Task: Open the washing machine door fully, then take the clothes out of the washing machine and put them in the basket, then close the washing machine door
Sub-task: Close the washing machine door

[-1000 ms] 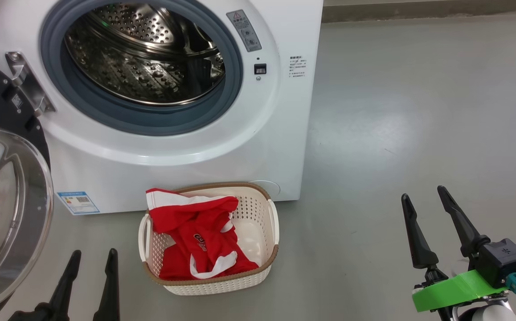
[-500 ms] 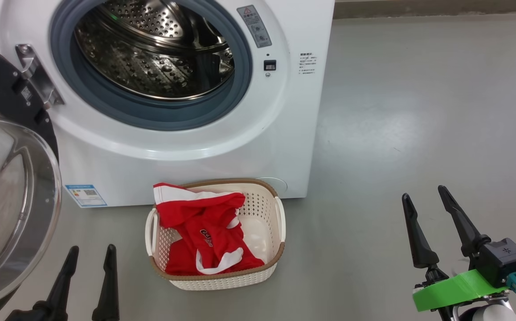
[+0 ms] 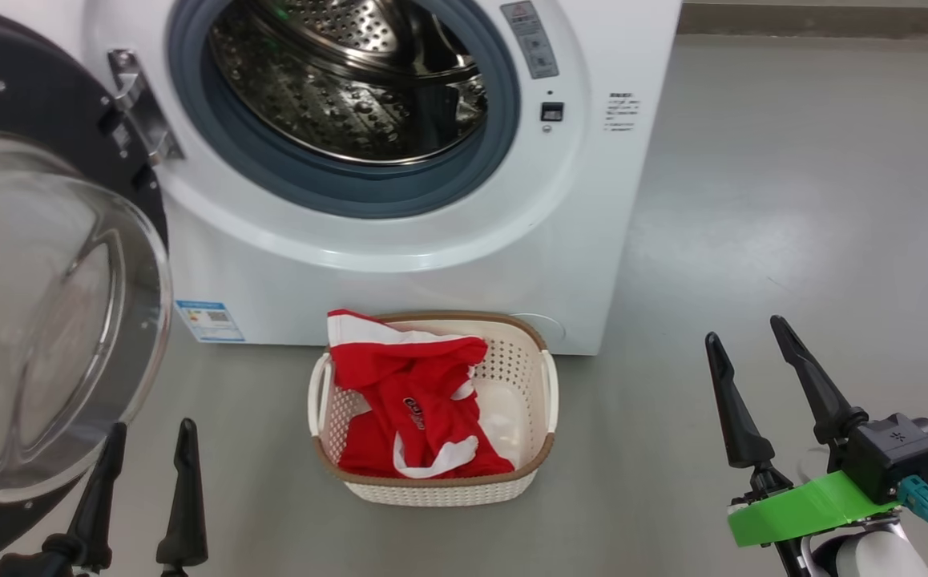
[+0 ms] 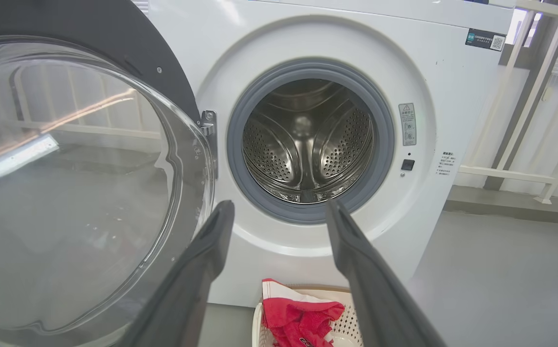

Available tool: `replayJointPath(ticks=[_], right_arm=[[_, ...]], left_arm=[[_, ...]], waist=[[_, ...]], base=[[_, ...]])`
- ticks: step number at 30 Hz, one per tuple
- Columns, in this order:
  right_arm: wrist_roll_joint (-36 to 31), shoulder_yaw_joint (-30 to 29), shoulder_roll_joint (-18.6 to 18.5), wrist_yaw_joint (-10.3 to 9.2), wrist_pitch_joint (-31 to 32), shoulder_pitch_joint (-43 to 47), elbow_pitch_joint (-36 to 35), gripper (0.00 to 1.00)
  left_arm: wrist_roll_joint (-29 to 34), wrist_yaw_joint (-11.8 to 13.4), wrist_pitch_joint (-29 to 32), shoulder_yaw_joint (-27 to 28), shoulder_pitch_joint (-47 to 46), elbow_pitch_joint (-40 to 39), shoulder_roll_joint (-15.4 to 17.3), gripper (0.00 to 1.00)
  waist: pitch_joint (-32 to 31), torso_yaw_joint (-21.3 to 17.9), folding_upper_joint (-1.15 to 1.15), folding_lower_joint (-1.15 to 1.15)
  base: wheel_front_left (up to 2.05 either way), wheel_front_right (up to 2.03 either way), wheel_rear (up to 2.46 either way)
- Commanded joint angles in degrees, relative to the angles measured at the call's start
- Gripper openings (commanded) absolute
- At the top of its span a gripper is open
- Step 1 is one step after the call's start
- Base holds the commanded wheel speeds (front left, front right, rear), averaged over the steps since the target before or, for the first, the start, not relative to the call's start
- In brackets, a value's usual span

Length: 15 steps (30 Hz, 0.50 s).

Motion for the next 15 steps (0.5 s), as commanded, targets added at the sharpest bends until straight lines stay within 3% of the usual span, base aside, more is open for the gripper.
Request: replayJointPath(ticks=[1, 15], right_arm=[[-0.8, 1.5, -0.3, 0.36, -0.4, -2.5, -1.7, 1.0], [-1.5, 3.1, -0.3, 0.36, -0.4, -4.0, -1.7, 1.0]], left_arm=[[0.9, 0.4, -0.7, 2.1, -2.3, -2.0, 0.4, 1.0], [1.1, 1.6, -0.3, 2.0, -1.9, -3.7, 0.7, 1.0]], waist=[[0.4, 2.6, 0.0, 0.0], [0.2, 14.0, 0.0, 0.0]], base=[[0.0, 0.0, 0.0], [0.0, 0.0, 0.0]])
